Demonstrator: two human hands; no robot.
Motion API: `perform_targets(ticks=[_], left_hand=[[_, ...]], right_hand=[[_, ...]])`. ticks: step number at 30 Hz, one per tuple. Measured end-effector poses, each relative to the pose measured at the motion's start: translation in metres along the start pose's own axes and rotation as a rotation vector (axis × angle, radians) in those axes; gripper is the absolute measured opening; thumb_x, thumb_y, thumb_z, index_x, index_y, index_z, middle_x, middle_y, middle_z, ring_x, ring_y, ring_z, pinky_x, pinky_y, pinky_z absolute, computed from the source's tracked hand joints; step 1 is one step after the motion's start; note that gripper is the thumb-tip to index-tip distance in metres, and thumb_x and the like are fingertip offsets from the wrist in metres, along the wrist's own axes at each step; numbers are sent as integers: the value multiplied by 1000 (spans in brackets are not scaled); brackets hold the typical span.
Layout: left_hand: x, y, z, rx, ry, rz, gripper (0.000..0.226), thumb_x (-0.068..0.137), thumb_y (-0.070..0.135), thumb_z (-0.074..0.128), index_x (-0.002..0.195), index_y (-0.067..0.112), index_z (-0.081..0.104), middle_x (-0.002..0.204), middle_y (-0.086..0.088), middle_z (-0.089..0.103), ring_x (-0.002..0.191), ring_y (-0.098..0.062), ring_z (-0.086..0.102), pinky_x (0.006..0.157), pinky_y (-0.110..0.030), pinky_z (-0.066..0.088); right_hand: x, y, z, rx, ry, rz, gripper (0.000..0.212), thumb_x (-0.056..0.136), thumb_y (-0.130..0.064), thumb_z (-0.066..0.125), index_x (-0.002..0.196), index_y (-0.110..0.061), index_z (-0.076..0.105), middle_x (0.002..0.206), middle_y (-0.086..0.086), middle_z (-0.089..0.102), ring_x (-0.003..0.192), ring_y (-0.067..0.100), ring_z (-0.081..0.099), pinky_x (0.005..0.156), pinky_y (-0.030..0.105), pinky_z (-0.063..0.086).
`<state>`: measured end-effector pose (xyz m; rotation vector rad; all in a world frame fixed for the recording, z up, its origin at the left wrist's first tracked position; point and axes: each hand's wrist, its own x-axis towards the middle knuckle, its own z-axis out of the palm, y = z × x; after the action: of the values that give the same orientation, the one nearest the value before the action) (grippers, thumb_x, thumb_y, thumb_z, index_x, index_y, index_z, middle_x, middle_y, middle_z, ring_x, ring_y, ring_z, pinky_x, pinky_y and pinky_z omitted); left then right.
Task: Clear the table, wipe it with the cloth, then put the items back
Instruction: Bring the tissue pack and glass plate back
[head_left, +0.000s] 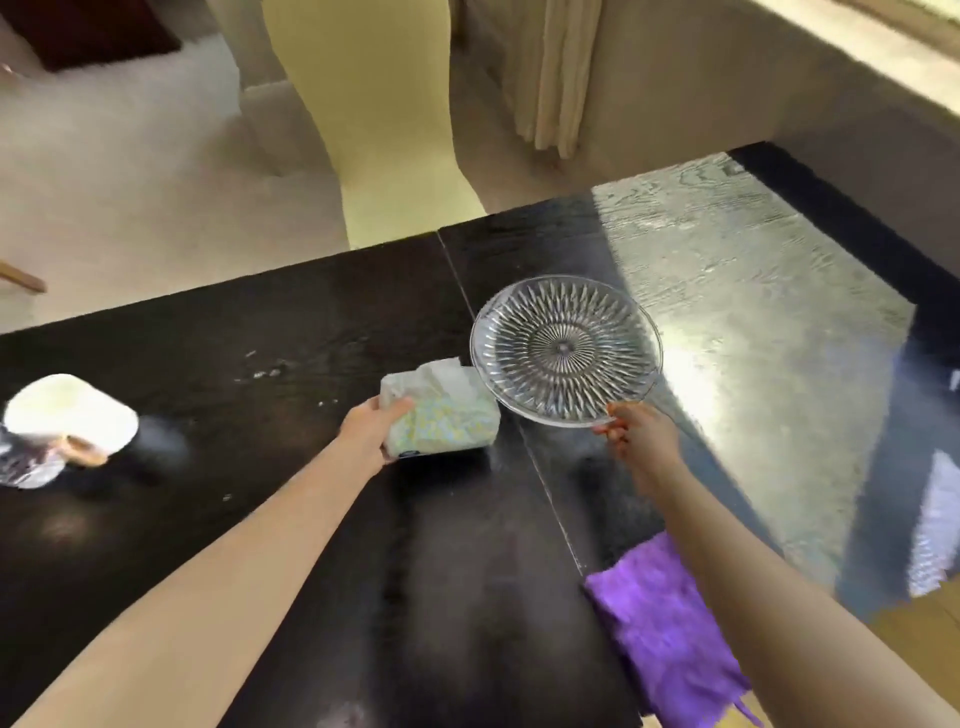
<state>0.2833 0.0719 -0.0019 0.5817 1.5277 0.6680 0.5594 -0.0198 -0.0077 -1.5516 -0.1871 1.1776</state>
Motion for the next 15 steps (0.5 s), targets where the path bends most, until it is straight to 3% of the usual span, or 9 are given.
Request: perform_targets(ticks=[2, 4, 5, 7, 8, 12, 15], left_hand=[[4, 6, -30, -53, 21, -10, 29, 93, 14, 56, 122, 13, 55, 97, -2, 62, 68, -15, 58, 35, -20, 49], [11, 11, -62, -87, 45, -10, 28, 94, 14, 55, 122, 15, 55, 103, -3, 62, 73, -18, 60, 43, -22, 55], [16, 13, -78, -100, 67, -7, 30, 93, 16, 57, 123, 14, 55, 107, -4, 63, 81, -22, 63, 57, -28, 59], [28, 14, -107, -96, 124, 10, 39, 89, 18, 64, 126, 11, 55, 119, -7, 63, 102, -29, 63, 90, -42, 54], [34, 14, -123, -96, 148, 15, 43, 86, 20, 68, 126, 9, 55, 122, -7, 62, 107, -30, 62, 97, -46, 50], [52, 14, -173, -94, 244, 0, 51, 79, 22, 75, 125, 8, 57, 113, -8, 63, 106, -30, 63, 97, -45, 50], [79, 12, -210, -169, 273, -21, 60, 71, 29, 80, 123, 11, 59, 119, -9, 65, 104, -30, 65, 94, -46, 52]], right_hand=[[-5, 11, 36, -27, -49, 21, 22, 91, 2, 45, 71, -7, 51, 36, 7, 59, 25, 2, 36, 30, 10, 27], [-13, 22, 70, -56, -97, 51, 19, 90, 2, 46, 74, -5, 51, 37, 7, 60, 26, 3, 37, 31, 10, 29], [-16, 28, 86, -58, -119, 68, 18, 90, 2, 47, 75, -5, 51, 38, 7, 61, 26, 4, 36, 32, 11, 30], [-20, 36, 110, -55, -149, 97, 16, 90, 2, 48, 76, -5, 51, 41, 9, 62, 28, 5, 36, 32, 13, 30], [-23, 42, 124, -64, -160, 109, 15, 90, 2, 48, 77, -5, 51, 41, 9, 62, 28, 5, 36, 33, 13, 30], [-30, 63, 170, -104, -183, 145, 14, 90, 1, 48, 78, -6, 51, 42, 9, 63, 29, 4, 38, 33, 12, 32], [-36, 79, 197, -147, -189, 174, 10, 91, -1, 49, 83, -5, 53, 43, 8, 64, 29, 4, 40, 33, 12, 34]])
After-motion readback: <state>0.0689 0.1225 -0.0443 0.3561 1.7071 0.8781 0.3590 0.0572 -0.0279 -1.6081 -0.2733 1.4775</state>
